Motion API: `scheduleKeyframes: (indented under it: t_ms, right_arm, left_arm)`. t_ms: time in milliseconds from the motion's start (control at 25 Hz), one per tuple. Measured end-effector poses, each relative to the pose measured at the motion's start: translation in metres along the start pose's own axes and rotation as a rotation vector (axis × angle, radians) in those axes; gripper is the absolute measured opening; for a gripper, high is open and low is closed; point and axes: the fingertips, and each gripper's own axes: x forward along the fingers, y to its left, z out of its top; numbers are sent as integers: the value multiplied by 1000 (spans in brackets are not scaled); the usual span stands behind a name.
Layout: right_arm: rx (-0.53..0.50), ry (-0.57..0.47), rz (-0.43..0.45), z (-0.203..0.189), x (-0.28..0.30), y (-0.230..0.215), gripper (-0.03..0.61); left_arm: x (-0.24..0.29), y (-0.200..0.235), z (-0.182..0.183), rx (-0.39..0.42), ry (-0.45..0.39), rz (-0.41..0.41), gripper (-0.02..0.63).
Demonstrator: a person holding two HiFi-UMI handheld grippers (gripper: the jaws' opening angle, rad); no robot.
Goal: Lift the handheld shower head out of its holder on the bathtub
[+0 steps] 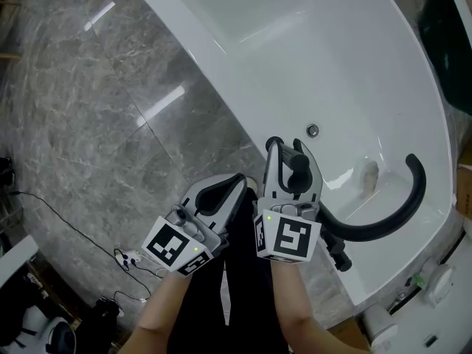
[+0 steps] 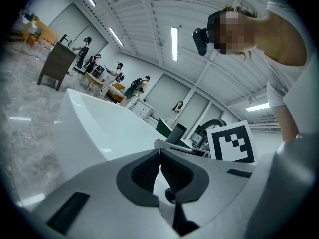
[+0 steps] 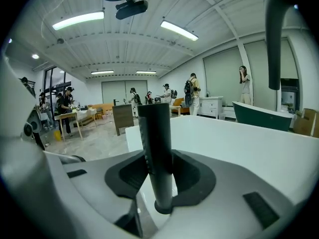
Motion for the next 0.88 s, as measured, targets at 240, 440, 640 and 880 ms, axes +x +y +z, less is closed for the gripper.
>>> scheduleKeyframes:
  t_ms: [240,440,640,880]
  right_arm:
    - [3,3,-12,-2,0,-2,140]
    - [2,6,-13,5,-4,0,138]
    - [-12,-14,-19,19,-5,2,138]
    - [-8,-16,-18,39,-11,8,138]
  left_arm:
    - [-2,-5,1,7,4,-5,12]
    - [-8,-9,6,13,7,-7,12]
    - [-6,-9,19,32,-4,-17,12]
    - [-11,-10,38,48,-9,-26,12]
